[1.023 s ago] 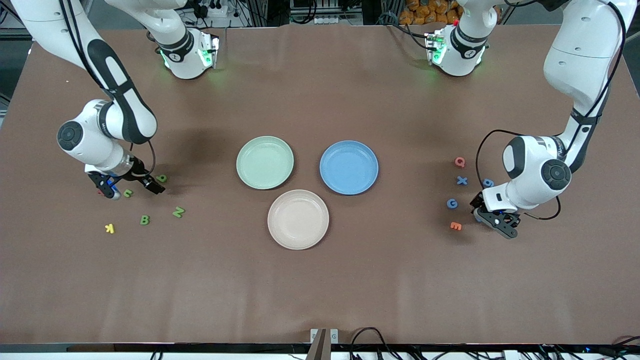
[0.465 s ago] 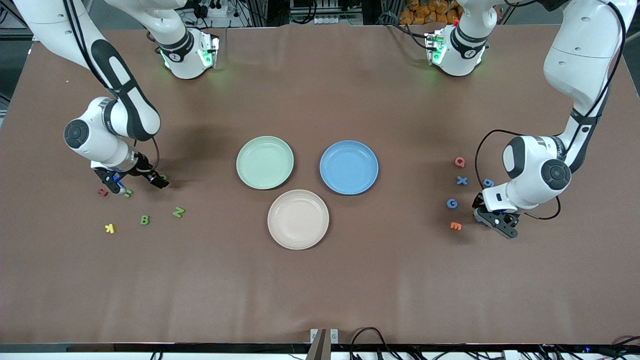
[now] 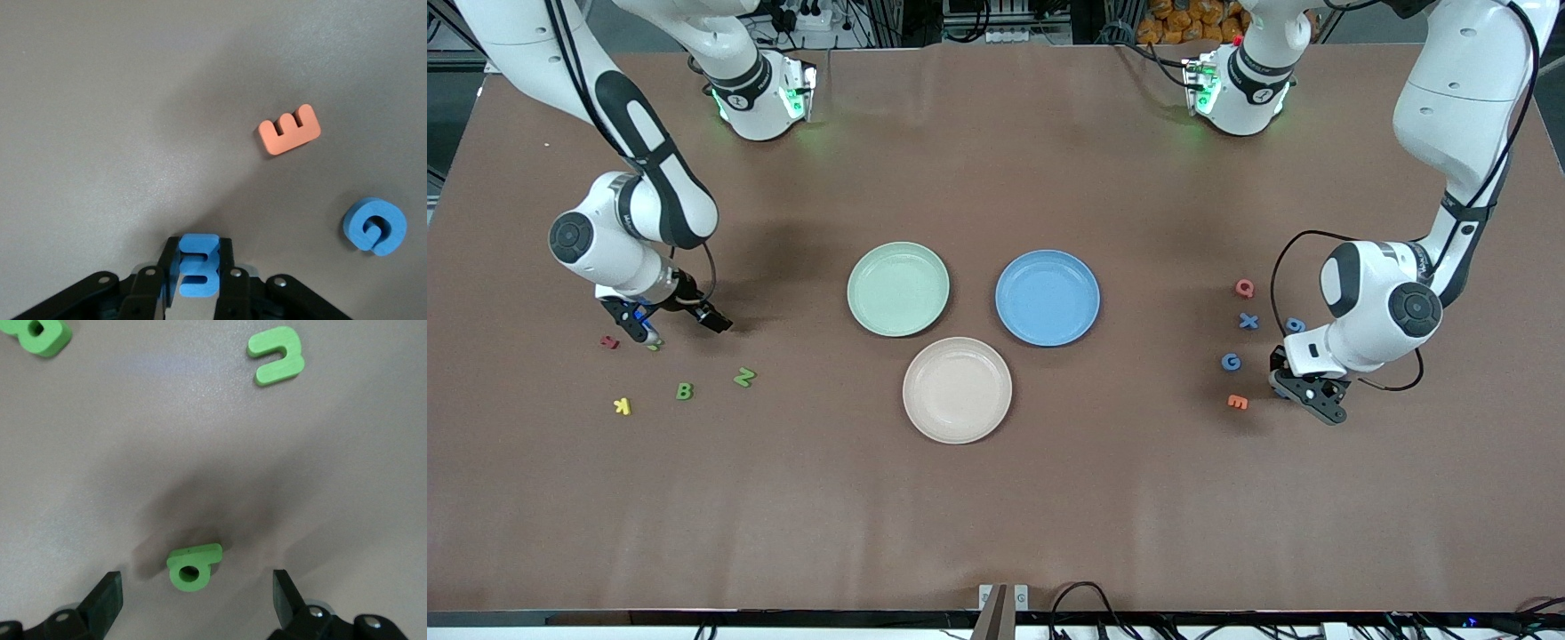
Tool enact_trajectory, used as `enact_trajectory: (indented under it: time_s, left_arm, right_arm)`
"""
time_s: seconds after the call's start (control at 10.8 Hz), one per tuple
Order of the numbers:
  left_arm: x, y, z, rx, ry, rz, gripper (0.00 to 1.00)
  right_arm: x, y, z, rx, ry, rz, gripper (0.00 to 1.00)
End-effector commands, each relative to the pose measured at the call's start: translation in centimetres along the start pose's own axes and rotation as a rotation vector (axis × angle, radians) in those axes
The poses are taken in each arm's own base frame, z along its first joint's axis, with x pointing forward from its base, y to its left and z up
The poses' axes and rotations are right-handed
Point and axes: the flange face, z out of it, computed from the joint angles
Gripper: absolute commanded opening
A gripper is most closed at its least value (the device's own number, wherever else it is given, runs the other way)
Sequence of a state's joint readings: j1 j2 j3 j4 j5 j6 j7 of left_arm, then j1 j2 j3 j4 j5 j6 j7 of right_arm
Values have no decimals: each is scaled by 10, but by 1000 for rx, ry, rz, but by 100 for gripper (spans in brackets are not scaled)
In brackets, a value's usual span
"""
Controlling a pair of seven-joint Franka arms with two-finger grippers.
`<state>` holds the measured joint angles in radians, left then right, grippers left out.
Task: Sort letters by color into matching plates
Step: 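Grasp the blue E with the left gripper while the right gripper grasps green 9, then carry the blue E to the blue plate while the right gripper carries 9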
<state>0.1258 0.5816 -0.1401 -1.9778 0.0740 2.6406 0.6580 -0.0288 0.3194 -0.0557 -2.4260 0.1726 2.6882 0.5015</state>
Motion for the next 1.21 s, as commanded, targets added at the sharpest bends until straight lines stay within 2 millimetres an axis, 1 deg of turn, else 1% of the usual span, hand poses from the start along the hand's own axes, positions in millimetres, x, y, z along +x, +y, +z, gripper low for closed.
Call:
enact_trajectory:
  time_s: [0.0, 0.09, 0.19, 0.28, 0.37, 0.46, 0.56, 0.65, 0.93, 1.12]
  left_arm:
    - [10, 6, -16, 5, 27, -7, 0]
    - [14, 8, -22, -2, 20, 0, 0]
    - [25, 21, -33, -19, 20, 2, 0]
    - [33, 31, -40, -35, 11, -32, 0]
    - [44, 47, -47, -52, 8, -57, 0]
    - [50, 56, -60, -55, 6, -74, 0]
    - [60, 75, -71, -77, -15, -95, 0]
    - [66, 90, -76, -92, -40, -132, 0]
    - [81, 121, -89, -102, -62, -197, 0]
    - [101, 167, -94, -104, -75, -248, 0]
  right_arm:
    - [-2, 2, 12, 5, 21, 11, 99]
    - [-2, 2, 15, 3, 22, 7, 99]
    - [-2, 2, 14, 4, 24, 3, 97]
    - [-2, 2, 14, 3, 24, 2, 89]
    - [-2, 2, 12, 5, 26, 0, 82]
    - [-1, 2, 10, 8, 28, 2, 77]
    - [-1, 3, 9, 7, 25, 5, 73]
    - [-1, 3, 9, 7, 25, 5, 71]
    - [1, 4, 6, 11, 30, 9, 61]
    - [1, 4, 5, 12, 29, 8, 50]
